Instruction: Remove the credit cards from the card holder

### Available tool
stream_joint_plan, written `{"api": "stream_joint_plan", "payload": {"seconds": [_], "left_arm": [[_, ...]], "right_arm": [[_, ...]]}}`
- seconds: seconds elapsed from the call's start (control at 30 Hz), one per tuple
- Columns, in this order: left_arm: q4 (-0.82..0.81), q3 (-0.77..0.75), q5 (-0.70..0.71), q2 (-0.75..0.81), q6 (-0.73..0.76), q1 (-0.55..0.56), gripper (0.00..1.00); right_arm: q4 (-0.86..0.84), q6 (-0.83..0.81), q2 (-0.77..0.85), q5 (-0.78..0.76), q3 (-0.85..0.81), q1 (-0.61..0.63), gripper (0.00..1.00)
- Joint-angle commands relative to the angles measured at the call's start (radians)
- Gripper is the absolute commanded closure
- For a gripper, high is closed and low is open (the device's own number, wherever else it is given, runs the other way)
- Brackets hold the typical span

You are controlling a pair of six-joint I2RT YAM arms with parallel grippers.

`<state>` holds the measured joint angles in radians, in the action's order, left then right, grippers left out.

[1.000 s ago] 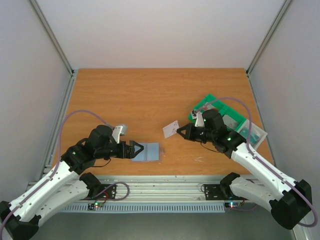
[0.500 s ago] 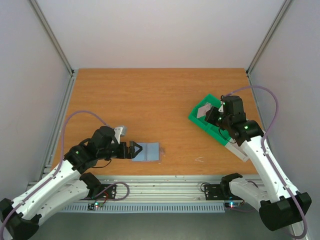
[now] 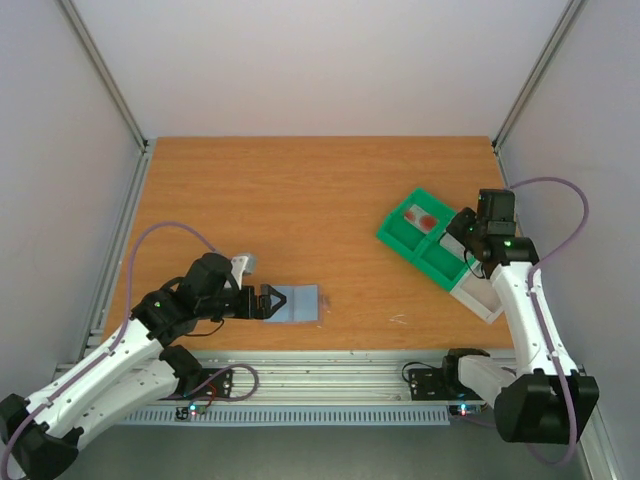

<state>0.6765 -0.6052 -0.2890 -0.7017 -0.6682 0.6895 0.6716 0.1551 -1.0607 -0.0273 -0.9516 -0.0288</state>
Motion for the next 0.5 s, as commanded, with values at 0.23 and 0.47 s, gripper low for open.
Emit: {"api": "stream_joint_plan", "payload": {"seconds": [0.23, 0.47], "left_arm": [[-0.057, 0.017, -0.031, 0.006, 0.009, 0.001, 0.01], [-0.077, 0.030, -0.035, 0.006, -0.004, 0.002, 0.01]], "right_arm": [[-0.184, -0.043, -0.082, 0.116, 0.076, -0.218, 0.99], [-0.341, -0.026, -0.123, 0.229, 0.170, -0.252, 0.99]]}}
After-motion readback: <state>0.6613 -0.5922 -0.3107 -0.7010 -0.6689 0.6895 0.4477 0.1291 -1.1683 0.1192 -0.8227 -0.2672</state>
